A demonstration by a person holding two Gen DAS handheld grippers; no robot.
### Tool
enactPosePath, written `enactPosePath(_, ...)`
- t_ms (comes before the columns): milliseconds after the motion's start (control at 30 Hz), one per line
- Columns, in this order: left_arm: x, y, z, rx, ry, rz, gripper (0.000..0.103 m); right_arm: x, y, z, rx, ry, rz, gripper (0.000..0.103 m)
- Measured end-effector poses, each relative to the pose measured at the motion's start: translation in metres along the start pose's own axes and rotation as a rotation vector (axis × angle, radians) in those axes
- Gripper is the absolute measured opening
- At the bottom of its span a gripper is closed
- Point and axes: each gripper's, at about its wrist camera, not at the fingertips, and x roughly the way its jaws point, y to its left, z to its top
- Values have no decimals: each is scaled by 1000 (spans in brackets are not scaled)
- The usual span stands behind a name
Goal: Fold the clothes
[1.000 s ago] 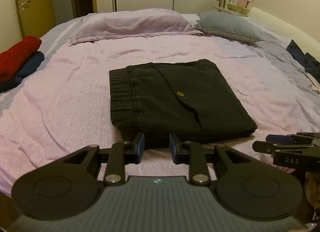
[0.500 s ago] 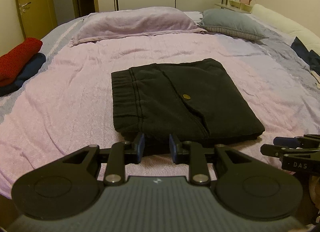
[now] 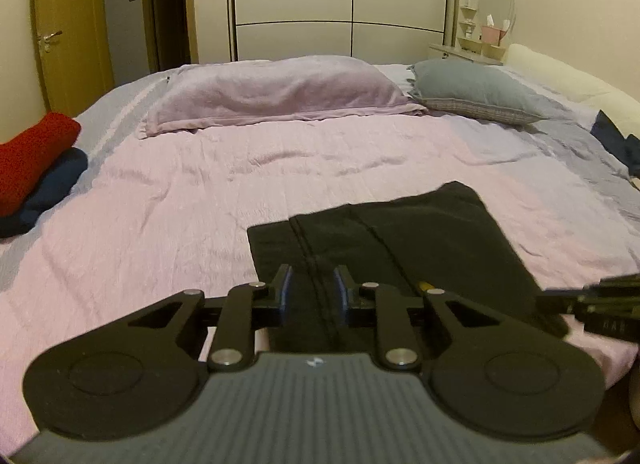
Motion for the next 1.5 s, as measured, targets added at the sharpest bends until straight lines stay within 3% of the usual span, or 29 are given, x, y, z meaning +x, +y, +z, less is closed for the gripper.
enactPosePath(67, 20, 8, 3, -9, 25, -1, 18, 19, 2, 0, 14, 18, 19, 11)
enactPosePath(200, 38, 27, 4, -46, 45, -39, 17, 32, 1, 5, 124, -45, 17, 12)
enactPosePath(300, 39, 41, 12, -22, 12, -103, 17, 15, -4, 13, 190, -142, 10, 12)
enactPosePath(433, 59, 56, 20, 62, -15, -238, 18, 20, 4, 13, 170, -143, 35, 16)
enactPosePath(567, 105, 72, 20, 105, 90, -358, 18, 67, 14, 0, 135, 3, -34, 18)
enactPosePath(700, 123, 82, 35, 110, 199, -423, 19, 84, 23, 23, 110, 127, -93, 18)
enactPosePath(867, 129, 81, 81, 162, 393, -497, 18, 96, 24, 55, 247, 325, -182, 18)
enactPosePath(933, 133, 85, 109, 207, 433, -542, 24, 87, 29, 70, 382, 350, -265, 18)
enactPosePath(1033, 148, 88, 147, 276, 494, -629, 32, 53, 40, 76, 654, 235, -329, 20)
enactPosePath(1100, 163, 80, 165, 330, 547, -712, 34, 42, 49, 61, 777, 165, -346, 39)
enactPosePath(1133, 169, 75, 173, 359, 570, -754, 36, 38, 53, 53, 834, 132, -354, 59)
enactPosePath(1167, 177, 69, 179, 392, 589, -793, 37, 33, 58, 45, 891, 98, -362, 64)
enactPosePath(1267, 201, 51, 187, 439, 645, -887, 47, 19, 71, 21, 1060, -5, -383, 64)
enactPosePath(1367, 240, 38, 175, 360, 724, -969, 54, 5, 84, -3, 1228, -112, -402, 65)
enactPosePath(1500, 302, 22, 148, 237, 866, -1035, 54, -5, 97, -33, 1428, -255, -421, 68)
